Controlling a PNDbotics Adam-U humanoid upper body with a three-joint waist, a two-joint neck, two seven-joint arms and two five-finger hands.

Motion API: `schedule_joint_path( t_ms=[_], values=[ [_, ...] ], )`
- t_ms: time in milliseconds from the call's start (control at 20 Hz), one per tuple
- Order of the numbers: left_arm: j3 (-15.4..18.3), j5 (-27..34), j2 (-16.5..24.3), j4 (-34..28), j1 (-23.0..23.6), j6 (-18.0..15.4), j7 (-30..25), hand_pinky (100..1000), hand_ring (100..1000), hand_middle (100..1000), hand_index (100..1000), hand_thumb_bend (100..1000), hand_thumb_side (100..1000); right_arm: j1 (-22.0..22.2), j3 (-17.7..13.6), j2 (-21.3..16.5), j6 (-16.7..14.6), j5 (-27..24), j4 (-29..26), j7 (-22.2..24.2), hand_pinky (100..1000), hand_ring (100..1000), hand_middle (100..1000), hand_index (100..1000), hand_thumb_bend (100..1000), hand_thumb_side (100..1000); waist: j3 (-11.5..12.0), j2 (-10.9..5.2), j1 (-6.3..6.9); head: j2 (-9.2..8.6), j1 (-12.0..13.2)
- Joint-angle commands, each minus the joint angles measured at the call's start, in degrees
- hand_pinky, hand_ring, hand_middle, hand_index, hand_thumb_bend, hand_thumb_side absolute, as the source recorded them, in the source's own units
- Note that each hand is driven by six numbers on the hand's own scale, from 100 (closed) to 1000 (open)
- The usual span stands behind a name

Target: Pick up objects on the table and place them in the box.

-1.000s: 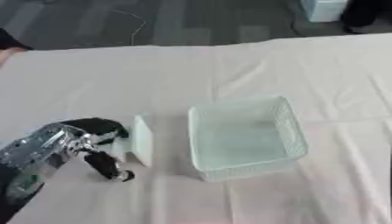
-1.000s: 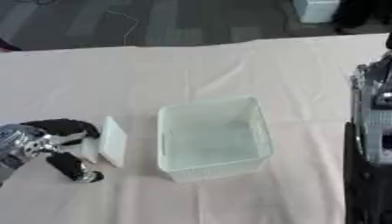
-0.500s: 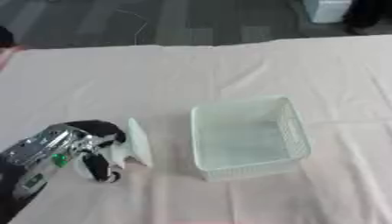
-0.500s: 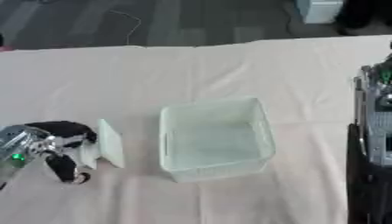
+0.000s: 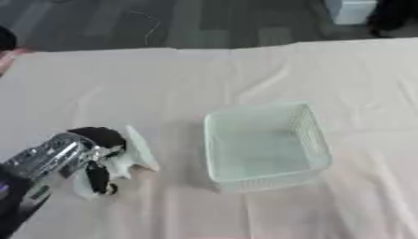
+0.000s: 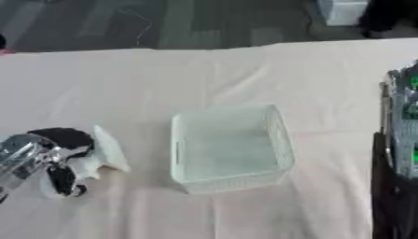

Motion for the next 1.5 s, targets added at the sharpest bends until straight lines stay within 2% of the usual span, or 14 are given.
schedule_joint_path(
  t_ms=[50,100,150,250,350,600,900,1050,1300,1350,1400,1500],
  values=[
    [0.79,-2.55,1.40,-0.67,-0.09,-0.94,0.90,100,116,116,418,100,116,-1.01,-0.26,0.04,-0.16,0.09,-0.74,-0.25,468,311,303,461,100,927,0.01,-0.52,-0.01,-0.03,0.58],
    [0.87,-3.33,1.48,-0.87,-0.03,-1.28,1.55,100,100,100,329,100,190,-1.01,-0.26,0.04,-0.15,0.09,-0.74,-0.26,468,311,303,461,100,927,0.01,-0.52,-0.01,-0.03,0.58],
    [1.00,-3.97,1.56,-1.09,0.02,-1.50,2.33,100,100,100,225,100,327,-1.00,-0.26,0.04,-0.15,0.10,-0.74,-0.26,468,311,302,461,100,927,0.02,-0.53,0.00,-0.03,0.59],
    [1.31,-4.15,1.67,-1.71,0.19,-1.64,4.53,100,100,100,164,100,368,-1.00,-0.27,0.03,-0.15,0.12,-0.74,-0.28,468,311,302,461,100,927,0.05,-0.54,0.01,-0.03,0.62],
    [1.72,-2.94,1.83,-2.15,0.35,-0.75,7.04,100,100,100,152,100,424,-0.98,-0.28,0.01,-0.13,0.15,-0.74,-0.30,468,311,302,461,100,927,0.10,-0.56,0.01,-0.03,0.64],
    [2.59,1.80,3.02,-4.26,0.44,3.84,13.13,100,100,100,133,100,416,-0.91,-0.31,-0.09,-0.07,0.23,-0.74,-0.32,468,311,303,461,100,927,0.20,-0.62,0.05,-0.03,0.94],
    [4.24,6.14,5.28,-12.23,0.68,9.98,26.13,100,100,100,126,100,476,-0.75,-0.33,-0.26,0.01,0.27,-0.74,-0.28,467,311,302,461,100,927,0.41,-0.74,0.09,-0.03,0.84],
    [4.74,9.84,6.18,-16.46,0.27,12.40,30.41,100,100,100,127,100,488,-0.65,-0.33,-0.34,0.06,0.24,-0.74,-0.21,467,311,302,461,100,927,0.48,-0.83,0.08,-0.03,1.12],
    [4.66,17.25,6.40,-17.32,-2.23,11.15,36.90,100,100,100,129,100,513,-0.51,-0.31,-0.36,0.09,0.16,-0.74,-0.10,467,311,302,460,100,927,0.50,-1.00,0.12,-0.03,1.19],
    [4.50,18.81,6.38,-17.33,-2.77,10.41,38.19,100,100,100,130,100,552,-0.50,-0.30,-0.35,0.09,0.15,-0.74,-0.08,467,311,302,460,100,927,0.48,-1.02,0.14,-0.03,1.25],
    [4.29,20.33,6.39,-17.34,-3.30,9.65,39.32,100,100,100,130,100,518,-0.50,-0.29,-0.34,0.08,0.14,-0.74,-0.07,467,311,302,460,100,927,0.45,-1.03,0.16,-0.03,1.32],
    [3.87,22.80,6.44,-17.34,-4.31,8.32,40.98,100,100,100,130,100,521,-0.50,-0.26,-0.30,0.05,0.11,-0.74,-0.06,467,311,302,460,100,927,0.40,-1.04,0.20,-0.03,1.40]
  ],
)
